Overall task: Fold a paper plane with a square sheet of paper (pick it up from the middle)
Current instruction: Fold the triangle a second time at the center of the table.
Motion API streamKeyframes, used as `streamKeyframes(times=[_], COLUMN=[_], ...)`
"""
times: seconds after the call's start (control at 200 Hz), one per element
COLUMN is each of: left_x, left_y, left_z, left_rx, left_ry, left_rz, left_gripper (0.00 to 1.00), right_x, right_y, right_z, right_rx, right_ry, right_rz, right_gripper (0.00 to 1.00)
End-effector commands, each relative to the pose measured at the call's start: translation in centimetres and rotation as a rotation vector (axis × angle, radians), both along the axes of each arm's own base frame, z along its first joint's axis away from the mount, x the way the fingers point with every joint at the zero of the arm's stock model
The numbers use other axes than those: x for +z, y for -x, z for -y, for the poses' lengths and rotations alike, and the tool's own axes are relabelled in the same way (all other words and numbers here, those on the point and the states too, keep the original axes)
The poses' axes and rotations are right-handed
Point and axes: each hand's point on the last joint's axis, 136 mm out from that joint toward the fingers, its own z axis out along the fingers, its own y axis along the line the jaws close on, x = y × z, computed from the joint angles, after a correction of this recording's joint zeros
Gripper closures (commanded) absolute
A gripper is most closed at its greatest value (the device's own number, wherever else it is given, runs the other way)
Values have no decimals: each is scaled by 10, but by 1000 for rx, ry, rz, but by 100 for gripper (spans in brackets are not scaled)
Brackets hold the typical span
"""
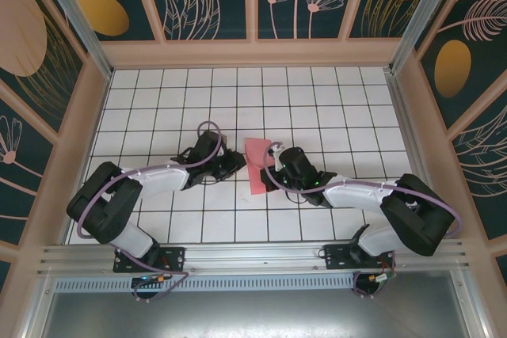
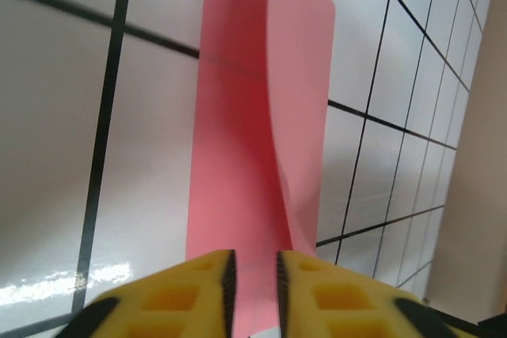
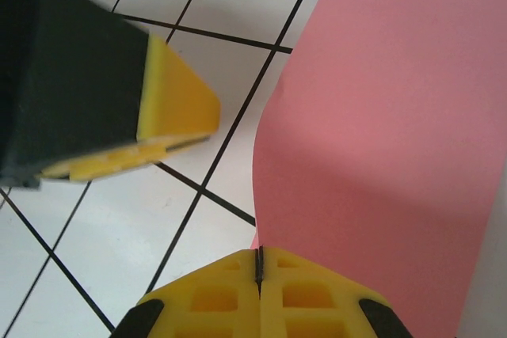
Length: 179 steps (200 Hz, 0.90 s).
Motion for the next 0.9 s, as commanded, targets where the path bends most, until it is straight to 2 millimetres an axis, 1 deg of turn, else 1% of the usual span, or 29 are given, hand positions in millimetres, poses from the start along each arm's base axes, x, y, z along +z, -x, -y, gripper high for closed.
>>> streamKeyframes(times=[0.0, 0.08, 0.25, 0.28, 0.29, 0.305, 0.395, 0.565, 0.635, 0.756, 0.891], left_x=[2, 2, -8, -5, -13, -16, -18, -16, -15, -14, -13], left_y=[6, 8, 7, 5, 6, 6, 1, -5, -6, -7, -7], left_z=[17, 25, 38, 41, 41, 41, 43, 50, 50, 51, 51], left_rx=[-11, -30, -44, -49, -47, -45, -37, -42, -40, -39, -41], left_ry=[118, 124, 156, 171, 161, 157, 161, 182, 183, 185, 187], left_rz=[-26, -41, -87, -85, -103, -110, -106, -94, -90, -87, -88], left_gripper=[83, 85, 88, 88, 88, 88, 88, 88, 88, 88, 88], right_x=[5, 4, 4, 4, 4, 5, 5, 4, 5, 4, 0], right_y=[-2, -3, -3, -3, -3, -3, -1, 5, 9, 13, 13], right_z=[-5, -4, -4, -3, -3, -3, -1, 4, 3, 5, 7], right_rx=[-16, -30, -32, -36, -37, -37, -30, 7, 39, 73, 78], right_ry=[-63, -64, -68, -67, -66, -67, -60, -7, 2, 25, 121], right_rz=[-26, -34, -39, -39, -38, -37, -37, -28, -19, 18, 124], right_gripper=[100, 100, 100, 100, 100, 100, 100, 88, 79, 70, 66])
